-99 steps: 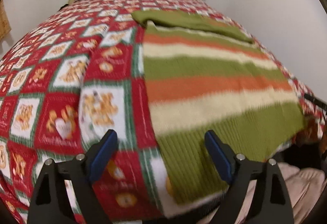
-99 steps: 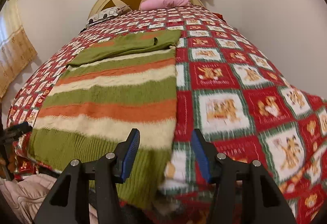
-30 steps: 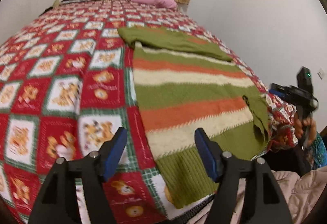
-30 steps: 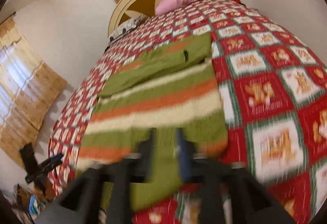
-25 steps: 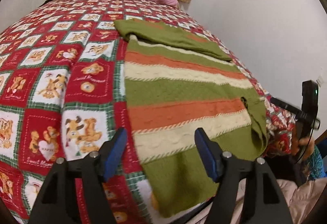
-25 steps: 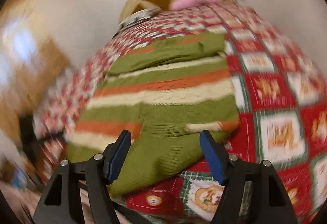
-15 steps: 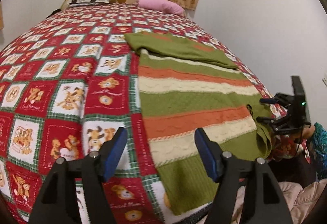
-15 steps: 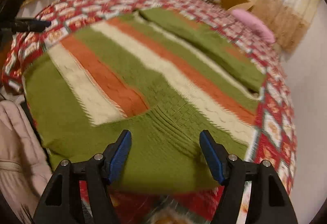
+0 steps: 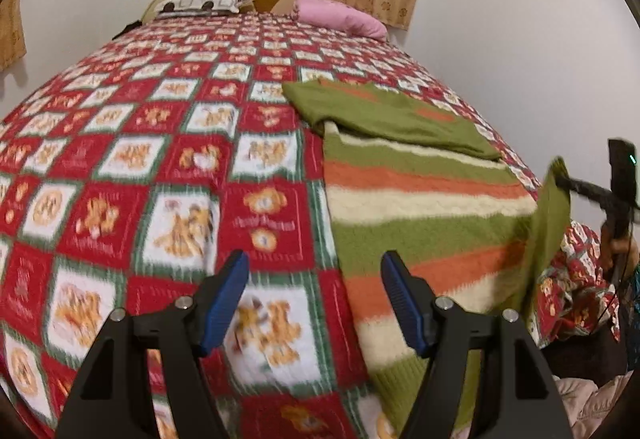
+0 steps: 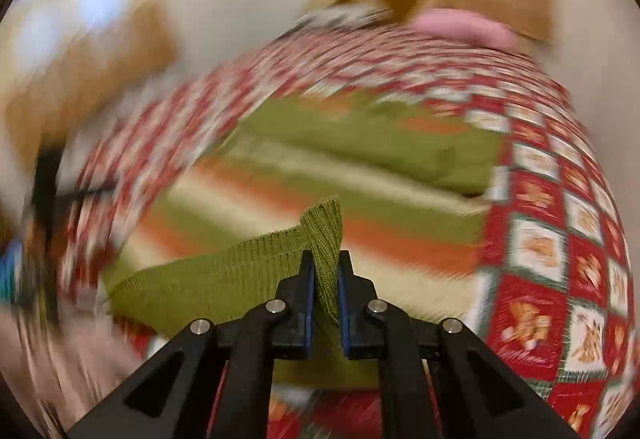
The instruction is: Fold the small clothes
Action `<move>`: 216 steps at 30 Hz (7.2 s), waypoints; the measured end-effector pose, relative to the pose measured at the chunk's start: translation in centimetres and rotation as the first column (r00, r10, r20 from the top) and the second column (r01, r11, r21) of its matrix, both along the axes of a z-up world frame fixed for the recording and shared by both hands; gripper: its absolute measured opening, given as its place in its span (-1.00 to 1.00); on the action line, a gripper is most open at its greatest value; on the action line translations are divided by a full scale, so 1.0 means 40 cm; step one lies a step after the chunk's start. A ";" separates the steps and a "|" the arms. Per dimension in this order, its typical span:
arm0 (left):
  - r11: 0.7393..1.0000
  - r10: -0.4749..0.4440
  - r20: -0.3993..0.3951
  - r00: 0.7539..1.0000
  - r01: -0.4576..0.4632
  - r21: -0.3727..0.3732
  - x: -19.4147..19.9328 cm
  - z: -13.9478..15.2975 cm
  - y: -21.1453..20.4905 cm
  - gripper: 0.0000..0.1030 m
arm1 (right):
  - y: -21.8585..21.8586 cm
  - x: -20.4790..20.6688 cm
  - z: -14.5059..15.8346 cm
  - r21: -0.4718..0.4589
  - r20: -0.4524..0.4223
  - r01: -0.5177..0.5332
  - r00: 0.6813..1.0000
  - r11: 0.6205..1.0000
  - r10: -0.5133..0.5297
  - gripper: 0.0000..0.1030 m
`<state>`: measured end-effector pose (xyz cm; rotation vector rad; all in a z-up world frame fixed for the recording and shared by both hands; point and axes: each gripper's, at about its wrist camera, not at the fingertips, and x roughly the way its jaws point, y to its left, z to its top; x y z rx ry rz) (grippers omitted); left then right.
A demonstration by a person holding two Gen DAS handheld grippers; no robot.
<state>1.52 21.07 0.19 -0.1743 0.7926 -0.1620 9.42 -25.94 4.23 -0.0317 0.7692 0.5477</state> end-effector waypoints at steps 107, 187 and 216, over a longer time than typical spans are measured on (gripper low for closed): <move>0.991 -0.066 -0.098 0.993 0.077 0.106 0.486 -0.090 -0.204 -0.72 | 0.055 0.242 -0.038 -0.049 0.073 0.331 0.942 0.942 -0.328 -0.80; 0.969 0.070 -0.051 0.996 -0.056 0.239 0.594 -0.090 -0.301 -0.04 | 0.003 0.337 -0.188 -0.248 -0.002 0.381 0.919 0.891 -0.394 -0.89; 0.980 0.076 -0.012 0.997 -0.072 0.187 0.588 -0.125 -0.285 0.39 | 0.045 0.652 -0.196 -0.336 0.038 0.431 0.895 0.837 -0.445 -1.00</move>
